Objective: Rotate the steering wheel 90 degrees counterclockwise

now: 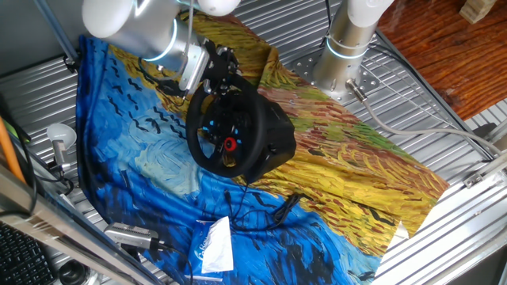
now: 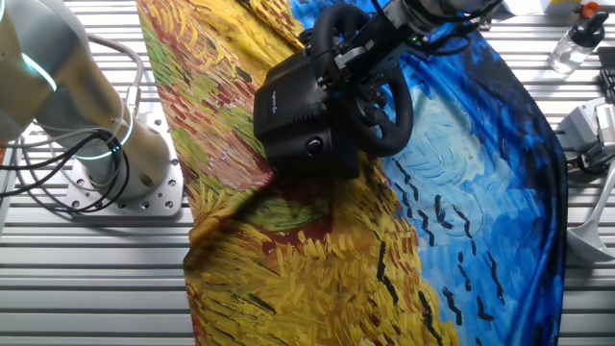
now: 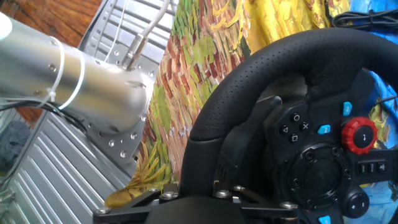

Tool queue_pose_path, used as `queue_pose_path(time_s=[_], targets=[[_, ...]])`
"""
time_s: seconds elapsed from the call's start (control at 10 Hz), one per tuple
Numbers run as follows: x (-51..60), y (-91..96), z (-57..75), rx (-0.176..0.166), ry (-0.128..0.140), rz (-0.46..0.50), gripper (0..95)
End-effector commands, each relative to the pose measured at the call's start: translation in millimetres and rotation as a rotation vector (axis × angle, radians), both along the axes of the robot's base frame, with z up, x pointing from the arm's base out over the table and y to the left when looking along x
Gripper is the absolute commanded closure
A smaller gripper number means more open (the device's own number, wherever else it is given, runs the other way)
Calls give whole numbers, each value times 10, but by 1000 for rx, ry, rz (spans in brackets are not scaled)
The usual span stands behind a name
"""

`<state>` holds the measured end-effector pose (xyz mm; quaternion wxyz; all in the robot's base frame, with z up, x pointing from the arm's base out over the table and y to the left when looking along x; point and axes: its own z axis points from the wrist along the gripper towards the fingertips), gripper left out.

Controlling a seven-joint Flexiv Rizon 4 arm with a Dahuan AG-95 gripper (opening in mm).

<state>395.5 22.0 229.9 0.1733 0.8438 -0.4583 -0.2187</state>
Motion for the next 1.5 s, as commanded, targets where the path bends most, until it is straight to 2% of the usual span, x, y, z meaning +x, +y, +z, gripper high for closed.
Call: queue_pose_path(time_s=[0.1, 0.5, 0.7, 1.0, 1.5], targets=[[28, -3, -10, -4, -14, 15, 950], [45, -50, -18, -12, -25, 38, 950], [53, -60, -52, -12, -44, 48, 950], [66, -75, -31, -32, -58, 67, 950], [70, -89, -56, -37, -87, 91, 950]])
